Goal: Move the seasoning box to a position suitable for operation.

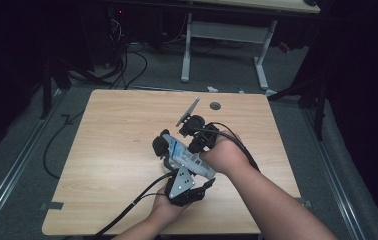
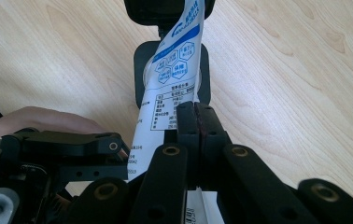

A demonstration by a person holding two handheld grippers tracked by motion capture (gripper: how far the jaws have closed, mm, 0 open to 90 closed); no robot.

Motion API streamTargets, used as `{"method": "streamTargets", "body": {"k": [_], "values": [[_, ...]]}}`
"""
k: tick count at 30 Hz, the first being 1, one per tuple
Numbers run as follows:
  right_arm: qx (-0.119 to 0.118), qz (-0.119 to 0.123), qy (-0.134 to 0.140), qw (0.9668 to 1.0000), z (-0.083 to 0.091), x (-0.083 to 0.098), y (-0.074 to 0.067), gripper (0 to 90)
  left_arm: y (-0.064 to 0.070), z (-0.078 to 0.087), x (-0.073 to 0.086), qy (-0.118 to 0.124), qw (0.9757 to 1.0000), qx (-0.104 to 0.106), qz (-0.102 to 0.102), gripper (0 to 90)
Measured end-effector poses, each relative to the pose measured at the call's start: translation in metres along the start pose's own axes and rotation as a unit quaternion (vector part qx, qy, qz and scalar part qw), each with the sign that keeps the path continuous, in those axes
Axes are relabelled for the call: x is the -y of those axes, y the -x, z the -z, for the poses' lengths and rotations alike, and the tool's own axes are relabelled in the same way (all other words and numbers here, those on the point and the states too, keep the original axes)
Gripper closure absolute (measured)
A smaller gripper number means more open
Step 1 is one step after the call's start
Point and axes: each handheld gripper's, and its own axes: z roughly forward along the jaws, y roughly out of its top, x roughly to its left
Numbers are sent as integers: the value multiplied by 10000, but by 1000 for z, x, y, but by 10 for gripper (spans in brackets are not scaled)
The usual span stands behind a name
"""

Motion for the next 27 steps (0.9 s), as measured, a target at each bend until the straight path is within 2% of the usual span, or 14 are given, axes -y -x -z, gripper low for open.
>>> {"method": "streamTargets", "body": {"k": [27], "values": [[0, 3, 62, 10000, 2, -1, 1, 900, -2, -1, -2, 6, 10000, -35, -58, 526]]}}
